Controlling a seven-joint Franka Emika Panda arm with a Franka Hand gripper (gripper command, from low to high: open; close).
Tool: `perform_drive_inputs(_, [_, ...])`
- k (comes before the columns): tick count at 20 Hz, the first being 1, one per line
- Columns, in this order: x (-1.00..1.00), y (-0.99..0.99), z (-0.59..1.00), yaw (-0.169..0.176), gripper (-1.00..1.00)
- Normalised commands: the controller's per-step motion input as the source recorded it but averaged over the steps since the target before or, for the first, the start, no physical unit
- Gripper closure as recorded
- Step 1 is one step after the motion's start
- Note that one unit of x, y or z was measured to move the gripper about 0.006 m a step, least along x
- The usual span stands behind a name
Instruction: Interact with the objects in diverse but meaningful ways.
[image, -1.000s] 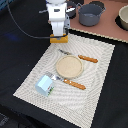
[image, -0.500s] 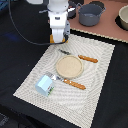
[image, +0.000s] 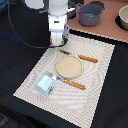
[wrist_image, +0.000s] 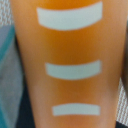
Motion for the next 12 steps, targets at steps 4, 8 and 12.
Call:
perform_drive_inputs(4, [-0.11,0.08,0.08,0.006,1.00])
perform_drive_inputs(8, [-0.20,0.09,0.85,0.016,1.00])
perform_drive_inputs(12, [0.46,-0.02,1.00,-0.061,1.00])
